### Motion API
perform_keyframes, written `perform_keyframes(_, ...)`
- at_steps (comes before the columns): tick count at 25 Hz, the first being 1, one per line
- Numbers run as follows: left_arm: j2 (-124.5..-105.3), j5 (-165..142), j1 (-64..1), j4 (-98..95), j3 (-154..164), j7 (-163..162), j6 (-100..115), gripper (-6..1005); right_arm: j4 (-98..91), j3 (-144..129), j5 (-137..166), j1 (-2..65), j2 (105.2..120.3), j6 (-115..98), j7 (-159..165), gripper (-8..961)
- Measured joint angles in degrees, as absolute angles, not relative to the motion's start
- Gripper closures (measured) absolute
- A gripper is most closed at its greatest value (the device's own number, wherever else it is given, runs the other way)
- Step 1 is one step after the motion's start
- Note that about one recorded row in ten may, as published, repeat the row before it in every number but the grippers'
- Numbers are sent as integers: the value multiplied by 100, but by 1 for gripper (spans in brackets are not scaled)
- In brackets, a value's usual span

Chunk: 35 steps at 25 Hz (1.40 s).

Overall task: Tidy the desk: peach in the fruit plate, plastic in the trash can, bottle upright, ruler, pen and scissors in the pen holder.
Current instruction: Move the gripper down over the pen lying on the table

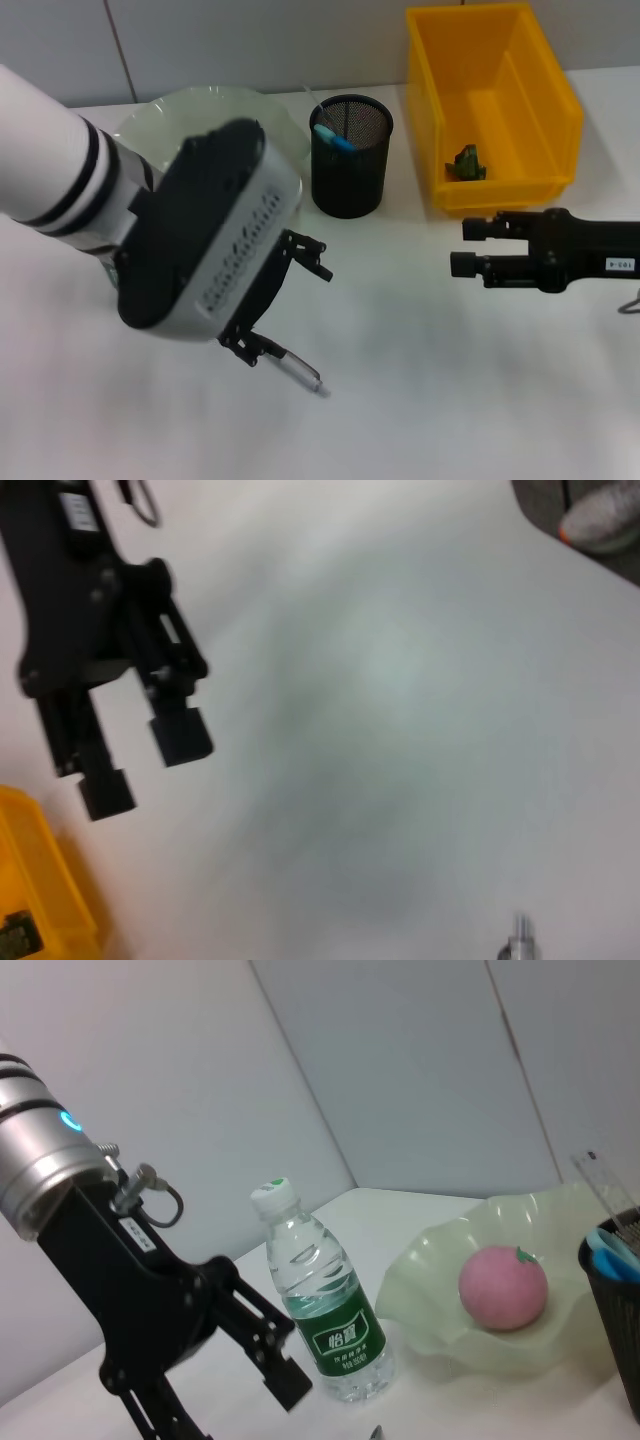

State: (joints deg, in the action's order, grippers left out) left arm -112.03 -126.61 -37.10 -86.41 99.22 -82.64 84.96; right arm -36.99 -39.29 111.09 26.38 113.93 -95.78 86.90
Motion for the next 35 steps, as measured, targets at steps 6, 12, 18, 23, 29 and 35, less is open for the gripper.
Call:
perform_keyframes(6, -11066, -12867, -3815, -8631, 10471, -8240, 8317, 137, -3726, -3932, 11295, 2859, 11330, -9543, 8847, 231)
perform_keyframes(12, -10981, -12918, -3909, -8589, 10749, -8258, 8226, 137, -3766, -3901, 11308, 2861, 11323, -9533, 8846, 231)
perform_keyframes(18, -10947, -12957, -4506, -7873, 10940, -8268, 8108, 138, -3841, -3916, 11309, 2864, 11319, -9525, 8863, 231)
perform_keyframes(23, -11146, -13148, -4801, -7324, 10950, -8210, 8105, 138, -3852, -3936, 11397, 2896, 11312, -9426, 8863, 231)
perform_keyframes(29, -11413, -13499, -4983, -6907, 10964, -8107, 8117, 138, -3858, -3942, 11515, 2934, 11311, -9338, 8863, 230)
perform_keyframes(35, -11564, -13541, -5314, -6585, 10944, -8064, 8191, 138, -3901, -3941, 11585, 2959, 11311, -9347, 8863, 230)
